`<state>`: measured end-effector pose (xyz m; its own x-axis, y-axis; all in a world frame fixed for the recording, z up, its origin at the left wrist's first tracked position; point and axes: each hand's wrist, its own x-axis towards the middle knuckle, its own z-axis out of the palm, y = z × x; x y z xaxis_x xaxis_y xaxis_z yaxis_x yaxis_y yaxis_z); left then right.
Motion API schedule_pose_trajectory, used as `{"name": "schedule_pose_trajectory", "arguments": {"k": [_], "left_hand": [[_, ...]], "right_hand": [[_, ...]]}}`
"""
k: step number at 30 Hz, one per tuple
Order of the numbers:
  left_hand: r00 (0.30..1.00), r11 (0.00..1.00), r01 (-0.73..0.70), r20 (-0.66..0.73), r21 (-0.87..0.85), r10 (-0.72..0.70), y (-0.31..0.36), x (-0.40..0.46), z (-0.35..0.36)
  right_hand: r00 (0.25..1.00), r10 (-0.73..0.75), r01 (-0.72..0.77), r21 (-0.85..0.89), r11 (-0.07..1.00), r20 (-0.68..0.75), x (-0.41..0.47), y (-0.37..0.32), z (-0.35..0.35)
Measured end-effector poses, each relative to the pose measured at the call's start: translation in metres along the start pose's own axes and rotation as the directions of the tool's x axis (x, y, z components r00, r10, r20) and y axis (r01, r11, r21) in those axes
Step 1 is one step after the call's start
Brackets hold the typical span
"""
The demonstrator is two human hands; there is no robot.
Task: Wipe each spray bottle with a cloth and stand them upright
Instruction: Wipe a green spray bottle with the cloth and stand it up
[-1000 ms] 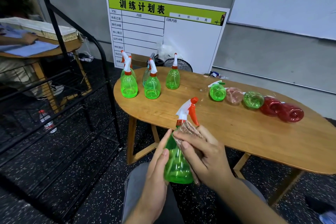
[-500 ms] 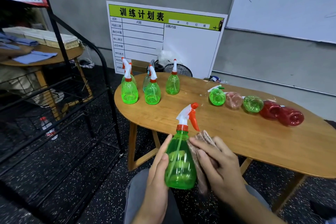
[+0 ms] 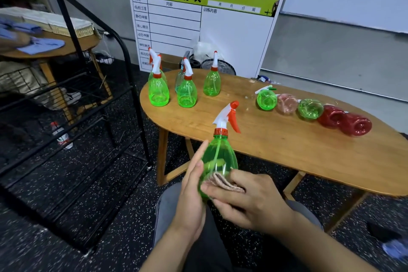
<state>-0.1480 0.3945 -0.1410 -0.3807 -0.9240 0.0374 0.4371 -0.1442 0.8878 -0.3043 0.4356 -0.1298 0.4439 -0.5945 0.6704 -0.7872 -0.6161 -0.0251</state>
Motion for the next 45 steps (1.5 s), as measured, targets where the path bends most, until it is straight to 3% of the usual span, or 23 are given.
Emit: {"name": "schedule_pose_trajectory", "arguments": {"k": [2,4,7,10,13,15,20,22,24,26,29,31,33,35,40,45], "left_hand": [[1.000,1.000,0.004,0.006,0.024,-0.004,-0.002,-0.002,0.002],[1.000,1.000,0.000,-0.001,0.025,0.000,-0.005,-0.003,0.002],[0.999,0.998,-0.033,-0.010,0.047,0.033,-0.009,-0.002,0.000],[1.000,0.996,-0.023,0.017,0.085,0.021,-0.012,-0.001,0.001],[0.999,0.994,-0.017,0.044,0.106,0.012,-0.014,0.000,0.001],[0.999,0.996,-0.020,0.035,0.092,0.017,-0.015,0.001,-0.001],[0.998,0.998,0.055,-0.017,-0.017,-0.055,-0.012,0.001,-0.006],[0.998,0.998,0.060,-0.005,-0.031,-0.060,-0.009,0.001,-0.005],[0.999,0.999,0.049,-0.005,-0.023,-0.049,-0.007,0.000,-0.003],[0.999,0.999,0.037,-0.007,-0.001,-0.037,-0.006,-0.002,-0.001],[1.000,0.998,-0.017,-0.018,0.057,0.018,-0.003,-0.006,0.001],[0.999,0.995,-0.033,0.006,0.092,0.032,-0.003,-0.006,-0.001],[0.998,0.994,-0.036,0.053,0.099,0.031,-0.004,-0.006,-0.002],[0.997,0.998,-0.015,0.079,0.068,0.009,-0.004,-0.005,-0.003],[0.997,0.998,0.031,0.063,0.049,-0.034,-0.003,-0.002,-0.001],[0.996,0.998,0.041,0.075,0.039,-0.044,-0.005,-0.002,-0.001]], "right_hand": [[0.996,0.055,-0.053,0.035,0.998,-0.067,-0.006,0.000,-0.002],[0.956,0.236,-0.214,0.136,0.967,-0.175,-0.011,-0.001,-0.004],[0.801,0.554,-0.475,0.324,0.818,-0.227,-0.010,0.009,-0.007],[0.720,0.674,-0.548,0.458,0.700,-0.167,0.005,0.015,-0.005],[0.739,0.656,-0.522,0.489,0.699,-0.150,0.018,0.007,0.004],[0.788,0.593,-0.479,0.440,0.760,-0.167,0.019,0.002,0.009],[0.983,0.165,-0.158,0.087,0.984,-0.081,0.000,-0.012,0.014],[0.995,0.077,-0.076,0.019,0.997,-0.057,-0.007,-0.018,0.013],[0.985,0.131,-0.122,0.079,0.989,-0.109,-0.009,-0.019,0.010],[0.917,0.349,-0.288,0.284,0.915,-0.194,-0.010,-0.021,0.008],[0.670,0.705,-0.494,0.571,0.656,-0.231,-0.006,-0.024,0.003],[0.552,0.808,-0.564,0.621,0.544,-0.206,-0.002,-0.025,0.001],[0.495,0.854,-0.571,0.680,0.459,-0.161,0.000,-0.028,0.002],[0.463,0.877,-0.549,0.734,0.400,-0.131,0.000,-0.030,0.004],[0.438,0.886,-0.554,0.730,0.400,-0.153,-0.003,-0.027,0.005],[0.504,0.854,-0.554,0.711,0.433,-0.128,-0.007,-0.029,0.006]]}}
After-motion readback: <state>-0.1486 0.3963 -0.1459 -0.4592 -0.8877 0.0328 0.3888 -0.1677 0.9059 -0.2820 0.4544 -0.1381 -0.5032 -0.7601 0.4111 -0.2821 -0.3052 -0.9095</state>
